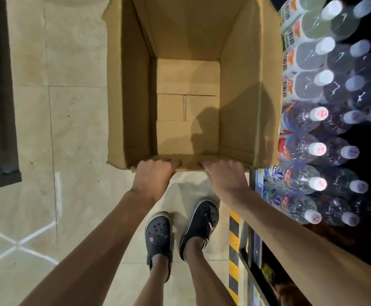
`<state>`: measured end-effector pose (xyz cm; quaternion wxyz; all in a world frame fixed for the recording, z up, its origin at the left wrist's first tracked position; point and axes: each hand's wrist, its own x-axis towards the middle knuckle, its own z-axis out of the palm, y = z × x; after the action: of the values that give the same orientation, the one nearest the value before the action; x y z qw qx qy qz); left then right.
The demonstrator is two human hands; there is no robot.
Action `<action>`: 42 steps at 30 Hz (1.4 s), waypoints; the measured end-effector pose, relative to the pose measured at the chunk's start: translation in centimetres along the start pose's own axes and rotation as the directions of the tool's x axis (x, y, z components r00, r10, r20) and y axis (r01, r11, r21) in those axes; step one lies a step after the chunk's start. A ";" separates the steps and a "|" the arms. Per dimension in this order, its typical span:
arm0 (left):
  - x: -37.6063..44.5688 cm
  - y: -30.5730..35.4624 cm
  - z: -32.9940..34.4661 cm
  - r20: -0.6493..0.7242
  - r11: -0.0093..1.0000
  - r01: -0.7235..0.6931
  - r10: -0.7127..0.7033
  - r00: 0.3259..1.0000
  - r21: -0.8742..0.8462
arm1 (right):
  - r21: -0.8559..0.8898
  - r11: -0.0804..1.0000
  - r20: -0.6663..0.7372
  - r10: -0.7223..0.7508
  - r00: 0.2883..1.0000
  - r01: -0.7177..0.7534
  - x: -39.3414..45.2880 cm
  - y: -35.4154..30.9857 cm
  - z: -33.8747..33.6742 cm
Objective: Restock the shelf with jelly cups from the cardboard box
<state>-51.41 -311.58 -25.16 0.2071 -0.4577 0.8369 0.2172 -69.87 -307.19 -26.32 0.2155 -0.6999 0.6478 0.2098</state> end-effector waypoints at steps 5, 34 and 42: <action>0.5 -0.9 0.9 -0.031 0.999 -0.003 0.005 0.999 0.041 | 0.077 0.993 0.027 -0.097 0.995 0.095 0.1 0.6 -0.6; 0.4 -1.6 2.3 -0.042 0.997 -0.078 0.078 0.996 0.006 | 0.086 0.990 -0.030 -0.111 0.993 0.113 -0.4 0.4 0.4; -0.5 -0.7 -2.5 0.204 0.999 -0.050 0.052 0.978 -0.015 | 0.165 0.986 0.022 -0.026 0.999 0.022 -1.0 -1.6 -2.7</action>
<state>-50.92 -312.90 -22.97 0.2840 -0.4123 0.8218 0.2722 -68.36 -307.81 -23.45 0.2829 -0.6850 0.6516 0.1616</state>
